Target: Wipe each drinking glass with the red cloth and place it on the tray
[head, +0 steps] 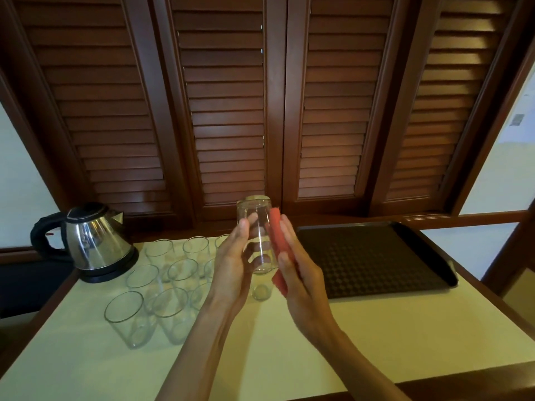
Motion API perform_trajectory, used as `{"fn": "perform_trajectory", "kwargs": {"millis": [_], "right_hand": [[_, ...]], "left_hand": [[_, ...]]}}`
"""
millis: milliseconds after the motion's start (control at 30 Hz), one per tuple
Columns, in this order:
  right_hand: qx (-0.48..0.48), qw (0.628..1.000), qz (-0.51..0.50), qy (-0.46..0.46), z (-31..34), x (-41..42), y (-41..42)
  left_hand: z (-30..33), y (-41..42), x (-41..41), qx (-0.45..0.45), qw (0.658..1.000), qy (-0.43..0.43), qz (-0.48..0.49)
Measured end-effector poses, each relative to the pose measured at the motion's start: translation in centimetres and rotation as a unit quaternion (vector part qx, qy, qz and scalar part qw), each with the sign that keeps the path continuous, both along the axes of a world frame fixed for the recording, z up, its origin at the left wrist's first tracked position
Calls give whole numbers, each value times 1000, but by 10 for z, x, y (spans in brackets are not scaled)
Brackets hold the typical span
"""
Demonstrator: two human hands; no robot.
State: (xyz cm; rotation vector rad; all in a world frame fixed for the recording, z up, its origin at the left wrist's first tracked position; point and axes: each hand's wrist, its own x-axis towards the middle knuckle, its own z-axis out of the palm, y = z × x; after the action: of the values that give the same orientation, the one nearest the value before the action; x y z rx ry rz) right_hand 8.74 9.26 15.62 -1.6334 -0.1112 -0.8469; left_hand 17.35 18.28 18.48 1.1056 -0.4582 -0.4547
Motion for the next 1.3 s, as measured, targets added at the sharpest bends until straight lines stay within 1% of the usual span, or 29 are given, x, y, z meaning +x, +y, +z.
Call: {"fn": "perform_trajectory", "kwargs": {"millis": [67, 100, 233, 267, 300, 367, 433, 500, 533, 567, 600, 667, 733, 767, 800, 867, 900, 933, 967, 1000, 1033, 1067, 1100, 1133, 1167, 1200, 1233, 1267, 1300], "right_hand": [[64, 998, -2, 21, 9, 2, -9], [56, 998, -13, 22, 16, 3, -12], [-136, 988, -71, -28, 13, 1, -2], [-140, 988, -64, -31, 6, -4, 1], [-111, 992, -54, -28, 0, -10, 5], [68, 996, -51, -5, -4, -23, 13], [294, 952, -87, 21, -9, -28, 15], [375, 916, -139, 29, -10, -27, 16], [374, 916, -147, 16, -8, -26, 19], [348, 926, -149, 0, -5, -23, 24], [280, 947, -157, -14, -4, -19, 31], [52, 979, -196, -33, -13, -15, 39], [-173, 967, -181, -39, -26, -13, 25], [-265, 951, -159, -29, -29, -14, 14], [-358, 921, -152, -11, -28, -14, 2], [-530, 825, -194, 24, -25, -9, -17], [-571, 792, -211, 51, -23, -6, -20], [-570, 790, -214, 70, -20, -4, -16], [-547, 808, -209, 71, -19, -3, -9], [-485, 854, -178, 58, -16, -4, 0], [-376, 918, -122, 45, -12, -6, 8], [-200, 978, -23, 55, -3, -12, 14], [15, 993, 97, 72, 9, -17, 18], [205, 952, 216, 72, 16, -19, 17], [318, 903, 285, 52, 18, -19, 16], [371, 879, 299, 34, 17, -18, 15], [371, 878, 302, 31, 19, -18, 16], [333, 897, 288, 38, 23, -17, 19], [218, 948, 227, 44, 26, -17, 22]], "left_hand": [[-4, 1, -5, 23, 999, -17, -16], [-6, 0, -7, 41, 999, -22, -28], [1, -4, -9, 69, 997, -34, -24], [4, -4, -7, 62, 997, -33, -10], [6, -5, -5, 46, 999, -19, 4], [9, -4, -2, -1, 998, 42, 40], [9, -4, 2, -25, 994, 84, 72], [8, -4, -2, -19, 992, 99, 75], [6, -5, -5, -22, 991, 116, 64], [4, -7, -7, -31, 990, 133, 44], [3, -7, -10, -40, 988, 149, 17], [3, -7, -14, -52, 984, 167, -38], [3, -3, -13, -48, 982, 171, -57], [4, 0, -11, -42, 984, 164, -58], [4, 4, -9, -39, 986, 149, -60], [3, 8, -5, -37, 989, 122, -72], [2, 9, -3, -38, 990, 113, -76], [0, 9, -1, -42, 990, 104, -80], [-1, 8, 0, -48, 991, 98, -83], [-3, 8, 1, -56, 990, 90, -91], [-4, 7, 2, -68, 989, 87, -101], [-7, 7, 2, -82, 987, 88, -110], [-11, 8, 4, -98, 984, 92, -121], [-14, 9, 5, -109, 981, 89, -137], [-15, 9, 5, -114, 978, 78, -154], [-15, 9, 6, -109, 978, 62, -166], [-14, 8, 7, -106, 978, 52, -172], [-14, 8, 8, -107, 978, 58, -171], [-14, 7, 10, -108, 977, 75, -167]]}}
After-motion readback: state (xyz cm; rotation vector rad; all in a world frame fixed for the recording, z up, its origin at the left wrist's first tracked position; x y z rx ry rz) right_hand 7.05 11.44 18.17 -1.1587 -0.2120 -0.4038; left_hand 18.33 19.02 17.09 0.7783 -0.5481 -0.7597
